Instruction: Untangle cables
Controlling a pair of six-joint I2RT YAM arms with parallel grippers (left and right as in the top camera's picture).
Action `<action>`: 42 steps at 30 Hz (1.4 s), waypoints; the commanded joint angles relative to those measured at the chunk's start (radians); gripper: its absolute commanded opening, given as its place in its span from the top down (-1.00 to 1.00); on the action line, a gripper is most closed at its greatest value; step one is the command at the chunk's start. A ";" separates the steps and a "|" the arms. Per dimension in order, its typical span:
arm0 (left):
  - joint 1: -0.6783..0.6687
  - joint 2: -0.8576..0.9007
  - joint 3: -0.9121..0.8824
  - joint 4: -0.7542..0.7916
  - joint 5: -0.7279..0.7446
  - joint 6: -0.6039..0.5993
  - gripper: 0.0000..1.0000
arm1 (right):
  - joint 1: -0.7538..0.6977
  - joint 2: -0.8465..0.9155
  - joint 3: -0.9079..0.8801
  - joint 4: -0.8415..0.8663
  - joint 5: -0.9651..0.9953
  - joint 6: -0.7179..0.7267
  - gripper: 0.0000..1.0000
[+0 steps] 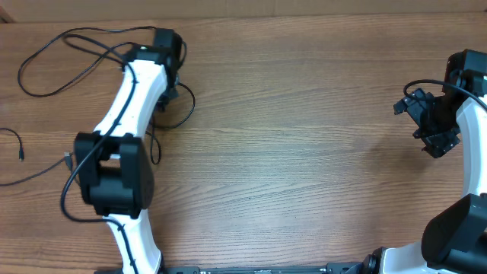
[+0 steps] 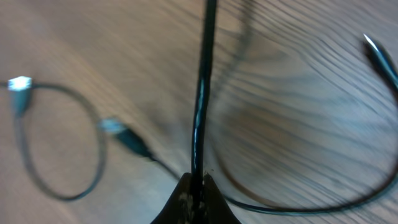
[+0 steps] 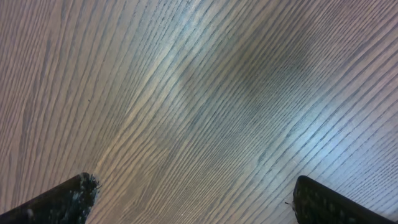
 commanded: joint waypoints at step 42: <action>-0.003 0.030 0.016 -0.066 0.662 0.644 -0.57 | 0.002 0.003 0.027 0.002 0.007 0.003 -1.00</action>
